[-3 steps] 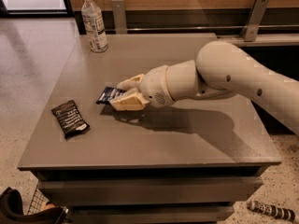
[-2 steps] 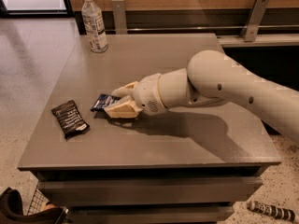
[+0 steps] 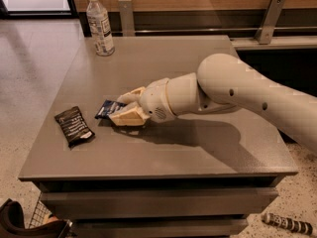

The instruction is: Move rxbar blueberry near rxbar chocolate

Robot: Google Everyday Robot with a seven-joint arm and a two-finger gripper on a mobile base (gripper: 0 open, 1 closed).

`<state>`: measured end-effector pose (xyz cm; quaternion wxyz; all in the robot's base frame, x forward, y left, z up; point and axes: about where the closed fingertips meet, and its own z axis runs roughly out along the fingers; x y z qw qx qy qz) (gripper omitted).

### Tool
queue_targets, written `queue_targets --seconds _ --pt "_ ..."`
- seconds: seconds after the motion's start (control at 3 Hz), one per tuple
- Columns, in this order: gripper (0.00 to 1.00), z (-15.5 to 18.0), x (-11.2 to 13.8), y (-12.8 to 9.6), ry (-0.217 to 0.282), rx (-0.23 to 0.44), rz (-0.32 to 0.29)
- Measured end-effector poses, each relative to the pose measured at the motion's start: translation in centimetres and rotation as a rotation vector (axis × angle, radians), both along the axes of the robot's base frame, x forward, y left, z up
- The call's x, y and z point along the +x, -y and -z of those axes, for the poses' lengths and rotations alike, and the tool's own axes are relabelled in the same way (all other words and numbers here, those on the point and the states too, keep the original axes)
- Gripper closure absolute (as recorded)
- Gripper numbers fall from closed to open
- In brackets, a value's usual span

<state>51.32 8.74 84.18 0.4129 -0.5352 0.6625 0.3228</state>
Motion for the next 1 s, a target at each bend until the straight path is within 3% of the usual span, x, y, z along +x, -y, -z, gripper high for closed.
queue_targets --seconds 0.67,1.0 --pt "0.0 -0.08 -0.23 -0.41 0.002 -0.002 -0.008" --pt "0.0 -0.09 -0.23 -0.42 0.002 -0.002 -0.008"
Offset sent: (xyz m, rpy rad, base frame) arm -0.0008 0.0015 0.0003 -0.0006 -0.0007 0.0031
